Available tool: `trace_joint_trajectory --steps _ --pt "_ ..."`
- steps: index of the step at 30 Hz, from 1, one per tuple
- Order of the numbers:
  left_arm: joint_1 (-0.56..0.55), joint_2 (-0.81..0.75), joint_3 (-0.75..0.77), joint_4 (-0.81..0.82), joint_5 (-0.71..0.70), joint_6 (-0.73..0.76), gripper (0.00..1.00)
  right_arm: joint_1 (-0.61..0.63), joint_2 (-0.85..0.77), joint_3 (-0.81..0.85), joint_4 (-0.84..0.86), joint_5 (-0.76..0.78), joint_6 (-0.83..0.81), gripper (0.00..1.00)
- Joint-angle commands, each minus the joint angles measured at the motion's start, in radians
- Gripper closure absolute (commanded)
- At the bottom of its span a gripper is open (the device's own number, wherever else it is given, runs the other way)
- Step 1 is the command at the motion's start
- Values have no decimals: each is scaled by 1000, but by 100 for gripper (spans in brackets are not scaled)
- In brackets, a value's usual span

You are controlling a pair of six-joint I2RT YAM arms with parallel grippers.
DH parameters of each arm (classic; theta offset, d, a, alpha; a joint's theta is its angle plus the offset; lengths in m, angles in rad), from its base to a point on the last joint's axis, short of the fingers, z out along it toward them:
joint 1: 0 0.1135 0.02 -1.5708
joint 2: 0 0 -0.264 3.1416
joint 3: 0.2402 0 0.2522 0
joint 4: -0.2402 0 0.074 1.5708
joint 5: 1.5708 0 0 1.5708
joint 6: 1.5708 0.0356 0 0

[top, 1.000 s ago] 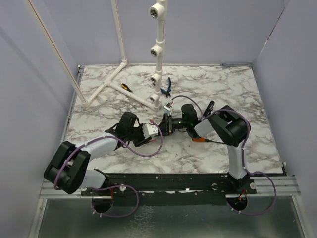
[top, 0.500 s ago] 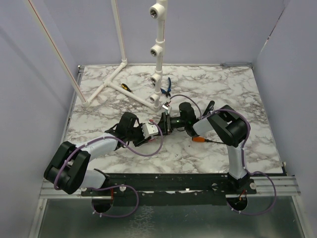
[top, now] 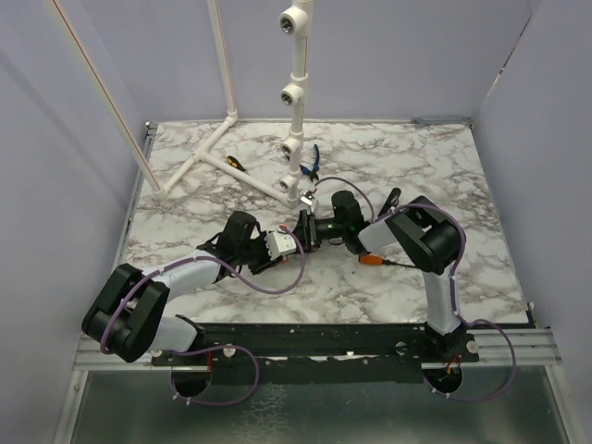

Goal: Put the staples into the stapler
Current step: Open the staple box at the center of the board.

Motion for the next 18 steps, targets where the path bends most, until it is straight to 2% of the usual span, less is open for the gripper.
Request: trace_joint_trajectory --steps 1,11,18 --pt "-17 -17 -3 129 10 5 76 34 67 5 -26 2 44 42" --pt "-28 -16 -15 157 -18 1 76 43 97 26 -51 9 49 43" --pt "-28 -18 -25 164 -21 2 76 44 81 59 -274 72 -89 45"
